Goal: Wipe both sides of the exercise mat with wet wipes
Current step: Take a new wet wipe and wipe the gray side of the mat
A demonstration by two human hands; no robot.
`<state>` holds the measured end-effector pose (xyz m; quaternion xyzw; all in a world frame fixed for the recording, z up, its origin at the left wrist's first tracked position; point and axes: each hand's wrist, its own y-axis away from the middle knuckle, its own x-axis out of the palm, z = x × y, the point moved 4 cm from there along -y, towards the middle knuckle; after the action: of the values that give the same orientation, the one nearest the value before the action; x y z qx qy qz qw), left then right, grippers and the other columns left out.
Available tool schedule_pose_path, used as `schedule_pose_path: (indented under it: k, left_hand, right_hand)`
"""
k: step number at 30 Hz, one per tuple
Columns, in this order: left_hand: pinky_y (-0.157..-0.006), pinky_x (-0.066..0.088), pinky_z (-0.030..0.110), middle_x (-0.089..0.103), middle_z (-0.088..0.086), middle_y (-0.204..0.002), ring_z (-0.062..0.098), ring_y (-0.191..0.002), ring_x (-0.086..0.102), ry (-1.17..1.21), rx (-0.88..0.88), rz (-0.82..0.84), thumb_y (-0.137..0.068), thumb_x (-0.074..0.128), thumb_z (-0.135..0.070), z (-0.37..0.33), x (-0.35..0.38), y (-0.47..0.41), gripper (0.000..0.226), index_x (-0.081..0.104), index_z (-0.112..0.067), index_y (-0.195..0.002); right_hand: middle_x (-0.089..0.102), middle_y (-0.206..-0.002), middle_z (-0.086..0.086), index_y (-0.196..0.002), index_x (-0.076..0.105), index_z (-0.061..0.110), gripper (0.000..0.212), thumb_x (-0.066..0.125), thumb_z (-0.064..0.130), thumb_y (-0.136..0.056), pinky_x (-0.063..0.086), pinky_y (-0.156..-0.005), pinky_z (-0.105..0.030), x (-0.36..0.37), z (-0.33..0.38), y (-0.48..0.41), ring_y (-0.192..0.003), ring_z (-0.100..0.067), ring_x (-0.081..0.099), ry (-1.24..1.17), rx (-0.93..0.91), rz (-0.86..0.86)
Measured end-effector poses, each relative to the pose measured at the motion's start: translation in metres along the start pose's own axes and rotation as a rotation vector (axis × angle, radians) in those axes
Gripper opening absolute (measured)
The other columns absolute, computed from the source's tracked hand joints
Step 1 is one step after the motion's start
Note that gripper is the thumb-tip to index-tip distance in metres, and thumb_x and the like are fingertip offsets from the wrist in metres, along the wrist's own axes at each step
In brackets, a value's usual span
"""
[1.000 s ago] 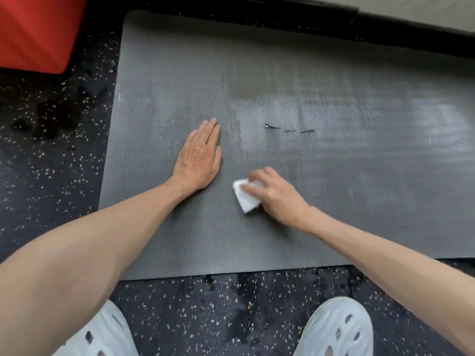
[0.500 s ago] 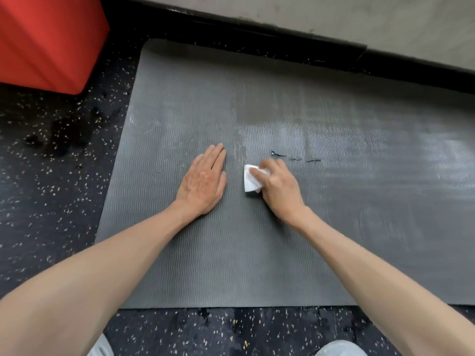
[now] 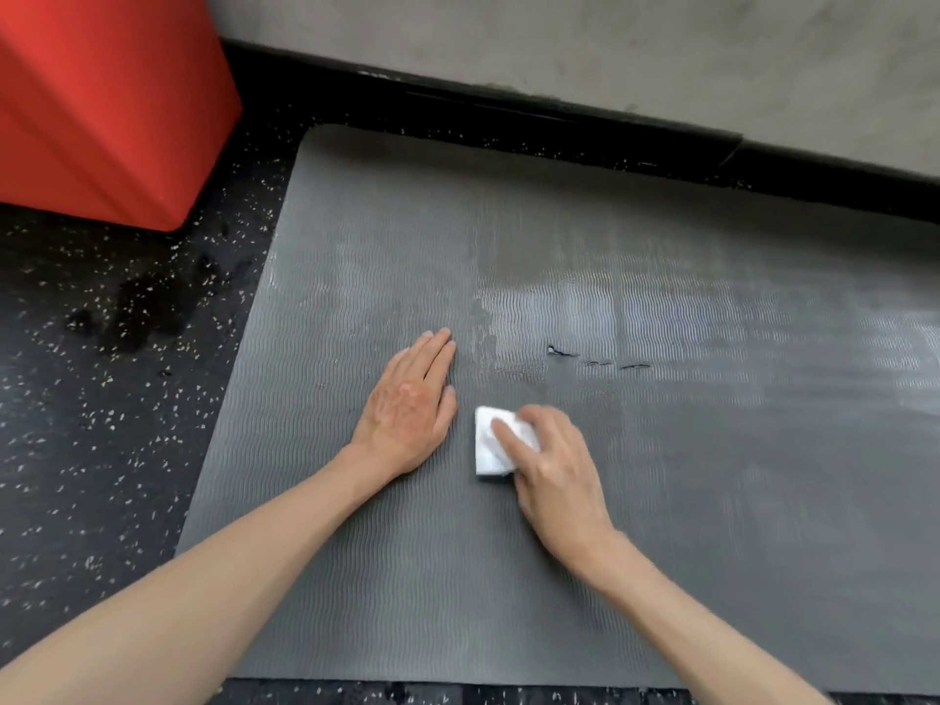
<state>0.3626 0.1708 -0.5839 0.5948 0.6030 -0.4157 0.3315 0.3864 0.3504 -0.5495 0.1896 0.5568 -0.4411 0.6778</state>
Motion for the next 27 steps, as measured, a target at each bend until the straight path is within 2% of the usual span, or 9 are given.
schedule_pose_path:
  k: [3, 6, 10, 13, 16, 18, 20, 22, 27]
  left_hand:
    - [-0.104, 0.045, 0.044, 0.058, 0.012, -0.131, 0.026, -0.123, 0.05, 0.027, 0.036, -0.093, -0.091, 0.035, -0.028, 0.004, -0.006, -0.011, 0.049, 0.06, -0.002, -0.124]
    - [-0.089, 0.047, 0.039, 0.059, 0.007, -0.114, 0.022, -0.106, 0.051, 0.053, 0.057, -0.164, -0.091, 0.04, -0.023, 0.009, -0.01, -0.026, 0.031, 0.063, -0.007, -0.106]
    - [-0.076, 0.044, 0.039, 0.057, 0.005, -0.102, 0.023, -0.092, 0.05, 0.011, 0.047, -0.172, -0.089, 0.05, -0.015, 0.011, -0.009, -0.041, 0.012, 0.06, -0.012, -0.094]
    - [-0.074, 0.042, 0.038, 0.056, 0.005, -0.1, 0.025, -0.09, 0.051, -0.007, 0.029, -0.182, -0.09, 0.047, -0.017, 0.015, -0.011, -0.05, 0.014, 0.061, -0.012, -0.093]
    - [-0.076, 0.043, 0.041, 0.056, 0.008, -0.1, 0.028, -0.09, 0.052, -0.022, 0.005, -0.18, -0.09, 0.045, -0.018, 0.021, -0.014, -0.065, 0.018, 0.061, -0.01, -0.094]
    - [-0.077, 0.044, 0.043, 0.055, 0.01, -0.101, 0.03, -0.091, 0.052, -0.048, -0.006, -0.154, -0.091, 0.044, -0.02, 0.026, -0.016, -0.08, 0.021, 0.061, -0.009, -0.095]
    - [-0.077, 0.042, 0.043, 0.054, 0.011, -0.101, 0.03, -0.091, 0.051, -0.074, -0.006, -0.136, -0.092, 0.045, -0.019, 0.029, -0.017, -0.095, 0.019, 0.061, -0.009, -0.096]
    - [-0.077, 0.039, 0.041, 0.054, 0.011, -0.101, 0.03, -0.091, 0.05, -0.092, -0.016, -0.144, -0.093, 0.048, -0.018, 0.032, -0.017, -0.107, 0.015, 0.06, -0.009, -0.096]
    - [-0.077, 0.036, 0.042, 0.054, 0.011, -0.104, 0.031, -0.094, 0.049, -0.093, -0.072, -0.175, -0.098, 0.047, -0.022, 0.03, -0.01, -0.142, 0.018, 0.06, -0.01, -0.1]
  right_hand:
    - [0.051, -0.123, -0.015, -0.119, 0.06, 0.011, 0.043, 0.058, 0.014, -0.077, 0.049, -0.084, -0.043, -0.003, 0.019, 0.035, -0.108, -0.034, 0.05, -0.041, 0.077, 0.048]
    - [0.052, -0.125, -0.015, -0.116, 0.063, 0.014, 0.035, 0.063, 0.026, -0.084, 0.047, -0.088, -0.039, 0.001, 0.023, 0.039, -0.111, -0.032, 0.048, -0.086, 0.122, 0.056]
    - [0.054, -0.112, -0.013, -0.105, 0.068, 0.013, 0.026, 0.075, 0.006, -0.081, 0.051, -0.065, -0.033, 0.006, 0.011, 0.024, -0.094, -0.032, 0.051, -0.087, 0.093, 0.028]
    - [0.053, -0.106, -0.006, -0.102, 0.063, 0.015, 0.019, 0.057, 0.005, -0.086, 0.043, -0.06, -0.026, 0.005, 0.001, 0.013, -0.084, -0.025, 0.049, -0.101, 0.074, -0.017]
    - [0.054, -0.102, -0.008, -0.1, 0.063, 0.012, 0.024, 0.043, 0.013, -0.087, 0.042, -0.061, -0.029, 0.01, -0.01, -0.012, -0.081, -0.025, 0.048, -0.068, 0.072, -0.019]
    - [0.056, -0.099, -0.012, -0.098, 0.065, 0.01, 0.023, 0.045, 0.011, -0.086, 0.039, -0.062, -0.03, 0.013, -0.018, -0.043, -0.081, -0.029, 0.05, -0.027, 0.086, -0.022]
    - [0.056, -0.095, -0.014, -0.092, 0.065, 0.008, 0.016, 0.057, 0.0, -0.08, 0.035, -0.058, -0.029, 0.014, -0.025, -0.068, -0.076, -0.031, 0.051, 0.02, 0.12, -0.037]
    - [0.056, -0.094, -0.013, -0.091, 0.065, 0.008, 0.021, 0.067, -0.006, -0.075, 0.031, -0.058, -0.028, 0.013, -0.022, -0.072, -0.075, -0.03, 0.049, 0.055, 0.129, -0.03]
    - [0.052, -0.105, -0.007, -0.101, 0.058, 0.012, 0.022, 0.055, 0.003, -0.083, 0.04, -0.062, -0.03, 0.011, -0.004, -0.034, -0.083, -0.025, 0.046, -0.033, 0.027, 0.019]
